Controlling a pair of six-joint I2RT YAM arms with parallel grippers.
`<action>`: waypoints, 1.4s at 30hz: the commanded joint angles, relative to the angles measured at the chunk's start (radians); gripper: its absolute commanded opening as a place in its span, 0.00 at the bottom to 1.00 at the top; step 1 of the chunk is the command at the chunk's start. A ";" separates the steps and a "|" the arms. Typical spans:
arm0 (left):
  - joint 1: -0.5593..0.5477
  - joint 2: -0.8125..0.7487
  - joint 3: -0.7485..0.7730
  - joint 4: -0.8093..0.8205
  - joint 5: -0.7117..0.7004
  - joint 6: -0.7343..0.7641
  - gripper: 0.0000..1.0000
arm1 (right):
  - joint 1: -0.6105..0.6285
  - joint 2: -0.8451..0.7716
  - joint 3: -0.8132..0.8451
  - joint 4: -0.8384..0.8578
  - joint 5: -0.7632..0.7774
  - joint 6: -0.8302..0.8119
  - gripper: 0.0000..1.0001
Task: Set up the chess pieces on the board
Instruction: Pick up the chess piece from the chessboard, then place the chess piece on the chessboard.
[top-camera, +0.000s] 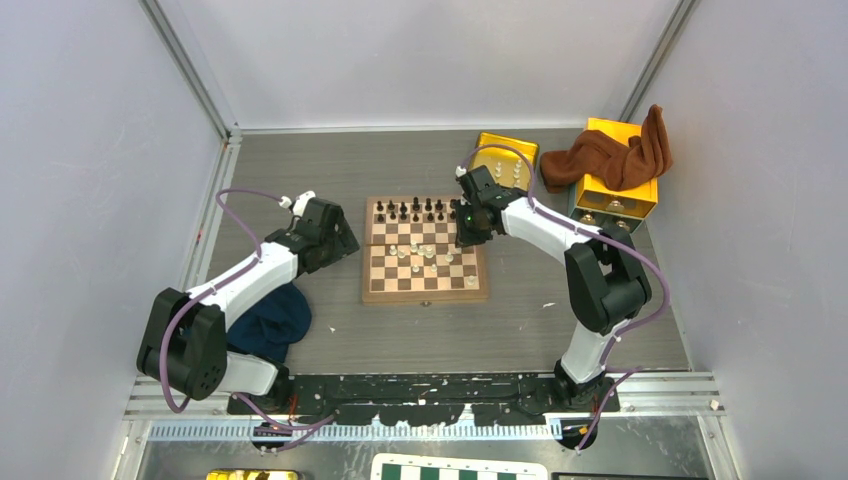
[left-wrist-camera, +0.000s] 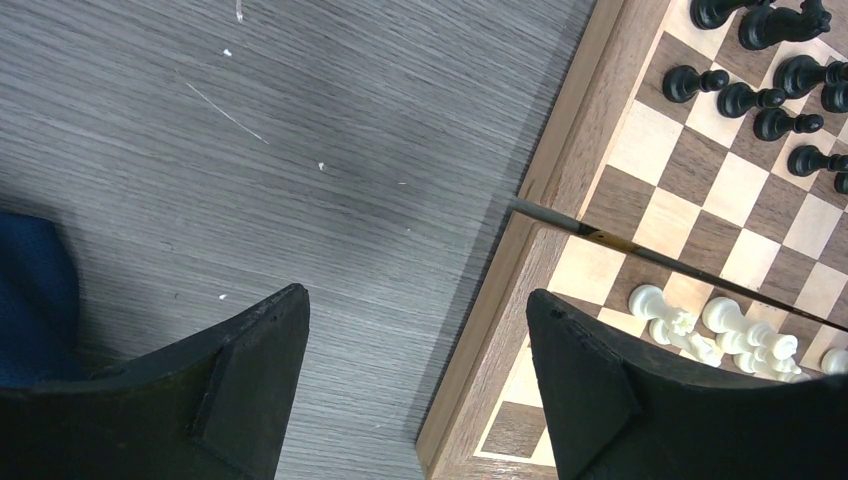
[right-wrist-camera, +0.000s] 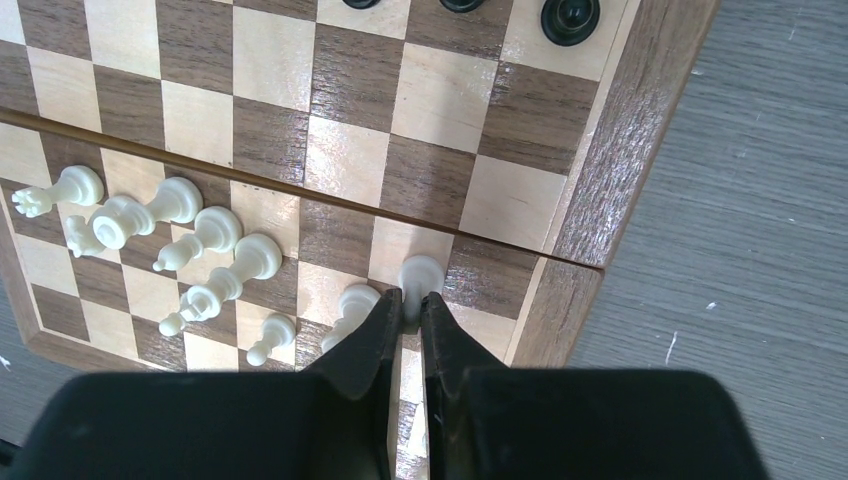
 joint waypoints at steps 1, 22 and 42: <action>0.006 -0.012 0.026 0.037 -0.020 0.010 0.81 | 0.005 -0.034 0.041 -0.006 0.036 -0.009 0.01; 0.006 -0.019 0.042 0.030 -0.010 0.001 0.80 | 0.068 -0.288 -0.088 -0.081 0.059 0.016 0.01; 0.006 -0.027 0.023 0.032 0.000 -0.002 0.80 | 0.200 -0.297 -0.166 -0.048 0.130 0.080 0.01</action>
